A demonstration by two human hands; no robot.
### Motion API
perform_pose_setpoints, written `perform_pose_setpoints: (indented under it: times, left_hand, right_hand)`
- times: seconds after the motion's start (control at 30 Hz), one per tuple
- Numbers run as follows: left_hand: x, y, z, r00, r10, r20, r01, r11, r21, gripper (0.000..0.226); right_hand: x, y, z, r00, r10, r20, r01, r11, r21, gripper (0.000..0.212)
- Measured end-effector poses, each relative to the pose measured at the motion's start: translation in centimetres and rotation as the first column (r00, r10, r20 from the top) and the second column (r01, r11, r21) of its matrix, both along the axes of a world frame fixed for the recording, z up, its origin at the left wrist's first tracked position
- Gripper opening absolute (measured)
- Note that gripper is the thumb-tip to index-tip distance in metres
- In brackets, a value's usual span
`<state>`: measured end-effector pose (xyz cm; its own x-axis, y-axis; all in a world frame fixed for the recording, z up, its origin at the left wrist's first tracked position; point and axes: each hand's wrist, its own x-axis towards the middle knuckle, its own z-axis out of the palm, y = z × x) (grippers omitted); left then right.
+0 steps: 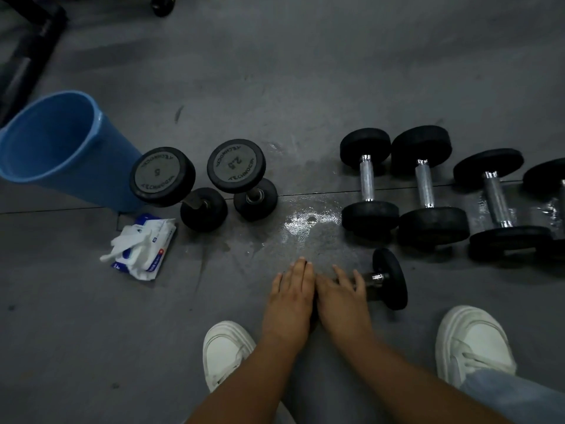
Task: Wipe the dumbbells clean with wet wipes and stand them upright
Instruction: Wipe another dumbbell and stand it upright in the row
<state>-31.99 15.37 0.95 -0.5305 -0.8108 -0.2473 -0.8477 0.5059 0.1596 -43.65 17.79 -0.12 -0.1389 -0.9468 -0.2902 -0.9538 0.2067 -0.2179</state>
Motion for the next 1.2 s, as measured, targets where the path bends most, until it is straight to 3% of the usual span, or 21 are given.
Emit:
perform_pose_setpoints:
  times: [0.1, 0.3, 0.43, 0.57, 0.67, 0.8, 0.9, 1.0, 1.1, 1.2]
  left_hand:
    - [0.0, -0.2, 0.0, 1.0, 0.0, 0.019, 0.0, 1.0, 0.019, 0.11]
    - [0.0, -0.3, -0.1, 1.0, 0.009, 0.0, -0.009, 1.0, 0.015, 0.106]
    - [0.1, -0.2, 0.0, 1.0, -0.004, 0.001, 0.004, 1.0, 0.016, 0.107]
    - [0.0, -0.3, 0.2, 1.0, 0.0, 0.016, 0.0, 1.0, 0.021, 0.11]
    - [0.0, -0.3, 0.1, 1.0, -0.001, 0.022, 0.0, 1.0, 0.028, 0.107]
    - [0.0, -0.2, 0.0, 1.0, 0.012, 0.02, -0.012, 1.0, 0.012, 0.094]
    - [0.0, -0.3, 0.1, 1.0, 0.018, 0.01, -0.018, 1.0, 0.021, 0.107]
    - [0.0, -0.3, 0.1, 1.0, 0.021, 0.021, -0.022, 0.999, 0.038, 0.107]
    - [0.0, -0.2, -0.1, 0.999, 0.046, 0.01, -0.046, 0.998, 0.032, 0.101]
    - [-0.1, -0.4, -0.1, 0.999, 0.044, 0.011, -0.044, 0.998, 0.048, 0.103]
  right_hand:
    - [-0.2, -1.4, 0.8, 0.999, -0.008, -0.031, 0.01, 0.998, 0.066, 0.043]
    - [-0.8, -0.3, 0.6, 0.999, -0.029, -0.039, 0.03, 0.999, 0.026, 0.02]
    - [-0.2, -1.1, 0.9, 0.997, -0.076, -0.026, 0.078, 0.994, 0.079, 0.03]
    - [-0.4, -0.1, 0.1, 0.997, -0.035, -0.068, 0.036, 0.999, 0.021, 0.019]
    - [-0.3, -1.7, 0.7, 0.997, -0.071, -0.03, 0.073, 0.996, 0.057, 0.031]
    - [0.0, 0.5, 0.1, 0.995, -0.049, -0.085, 0.042, 0.996, -0.08, 0.021]
    - [-0.7, -1.1, 0.1, 0.997, -0.046, -0.064, 0.042, 0.997, -0.062, 0.018]
    - [-0.1, -0.9, 0.3, 0.994, -0.073, -0.086, 0.068, 0.996, -0.057, 0.029]
    - [-0.1, 0.8, 0.0, 0.995, -0.063, -0.083, 0.046, 0.98, -0.194, 0.013]
    - [-0.5, -1.1, 0.2, 0.992, -0.088, -0.09, 0.072, 0.983, -0.17, 0.004]
